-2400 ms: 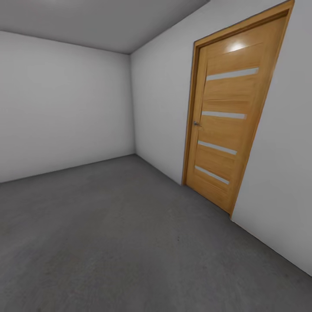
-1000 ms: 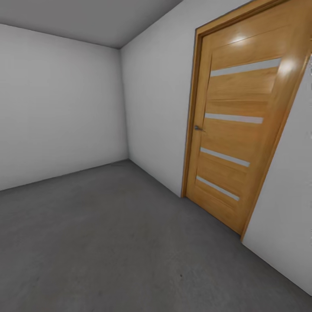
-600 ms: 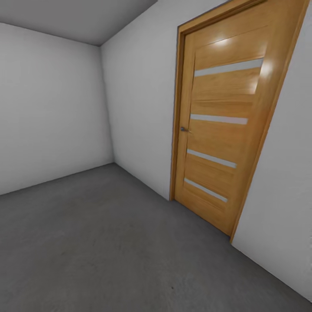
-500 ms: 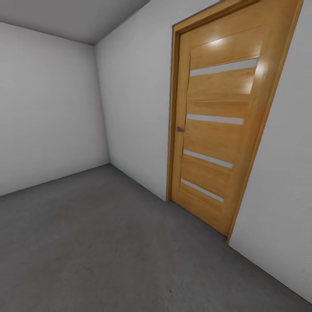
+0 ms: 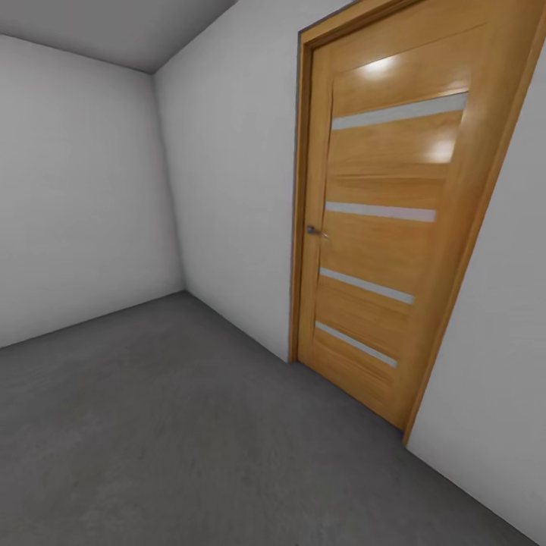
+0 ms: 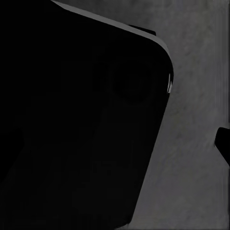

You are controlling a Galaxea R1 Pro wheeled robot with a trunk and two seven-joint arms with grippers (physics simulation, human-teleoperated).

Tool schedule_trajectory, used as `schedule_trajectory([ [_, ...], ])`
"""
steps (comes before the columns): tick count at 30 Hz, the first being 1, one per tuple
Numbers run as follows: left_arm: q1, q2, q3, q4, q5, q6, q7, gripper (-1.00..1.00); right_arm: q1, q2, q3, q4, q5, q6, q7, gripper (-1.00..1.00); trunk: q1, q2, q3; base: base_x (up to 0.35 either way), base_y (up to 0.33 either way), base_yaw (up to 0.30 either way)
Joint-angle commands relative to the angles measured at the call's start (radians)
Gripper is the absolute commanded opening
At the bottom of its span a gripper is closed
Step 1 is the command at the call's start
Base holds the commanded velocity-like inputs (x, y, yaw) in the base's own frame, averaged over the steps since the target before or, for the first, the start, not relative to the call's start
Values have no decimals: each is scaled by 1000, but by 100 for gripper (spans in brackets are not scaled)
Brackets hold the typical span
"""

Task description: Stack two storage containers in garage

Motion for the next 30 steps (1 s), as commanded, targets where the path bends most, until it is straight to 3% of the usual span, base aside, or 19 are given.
schedule_trajectory([
  [1,0,0,1,0,3,-3,1,100,0,0,7,0,1,-3,-1,100,1,0,-1,324,0,-1],
  [30,0,0,1,0,4,-3,1,100,0,0,6,0,-4,-7,6,100,1,0,-1,324,0,0],
])
